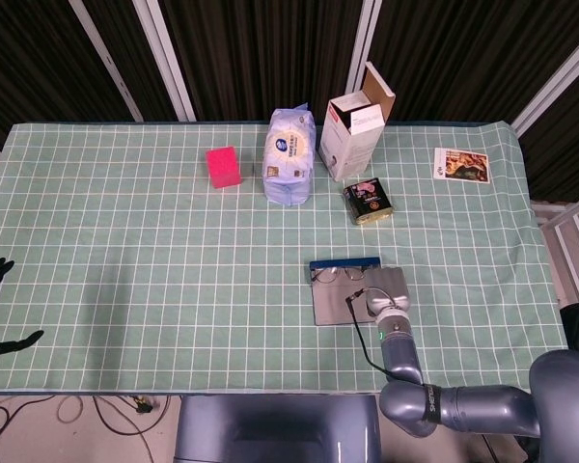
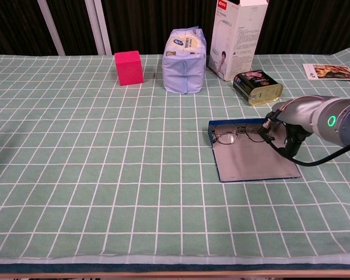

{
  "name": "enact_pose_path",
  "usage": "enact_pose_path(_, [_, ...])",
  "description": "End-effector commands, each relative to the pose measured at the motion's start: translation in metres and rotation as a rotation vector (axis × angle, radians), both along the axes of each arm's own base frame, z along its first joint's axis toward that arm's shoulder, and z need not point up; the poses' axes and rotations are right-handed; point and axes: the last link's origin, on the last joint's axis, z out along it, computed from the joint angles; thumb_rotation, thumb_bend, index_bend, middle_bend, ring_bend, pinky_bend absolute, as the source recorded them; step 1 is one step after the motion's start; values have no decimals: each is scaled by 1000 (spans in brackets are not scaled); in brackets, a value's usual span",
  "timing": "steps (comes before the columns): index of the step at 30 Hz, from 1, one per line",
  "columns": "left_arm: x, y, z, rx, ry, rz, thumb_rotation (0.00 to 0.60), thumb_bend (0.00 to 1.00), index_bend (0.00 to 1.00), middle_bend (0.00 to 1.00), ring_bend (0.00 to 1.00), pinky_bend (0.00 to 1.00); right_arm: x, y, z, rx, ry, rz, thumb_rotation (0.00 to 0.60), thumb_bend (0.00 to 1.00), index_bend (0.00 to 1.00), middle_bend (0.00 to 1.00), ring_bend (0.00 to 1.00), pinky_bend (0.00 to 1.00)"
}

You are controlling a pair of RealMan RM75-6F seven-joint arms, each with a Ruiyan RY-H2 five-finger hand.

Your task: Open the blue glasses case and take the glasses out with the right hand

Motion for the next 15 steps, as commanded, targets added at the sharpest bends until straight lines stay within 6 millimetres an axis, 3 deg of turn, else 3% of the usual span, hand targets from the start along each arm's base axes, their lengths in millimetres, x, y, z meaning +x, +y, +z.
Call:
enact_pose_path(1, [0,0,0,-2,3,-1,600,0,0,0,0,0,10,3,14,-34,-42,38,600,466,236,968,1000,1000])
enact_pose_path(7, [0,0,-1,-1,12,-4,600,0,0,0,0,0,19,-8,25,-94,-89,110,600,409,259,968,1000,1000])
enact_pose_path(15, [0,0,-2,1,29,-7,600,0,0,0,0,0,14,-31,17,-101,-122,150,600,408,319,969,1000,1000])
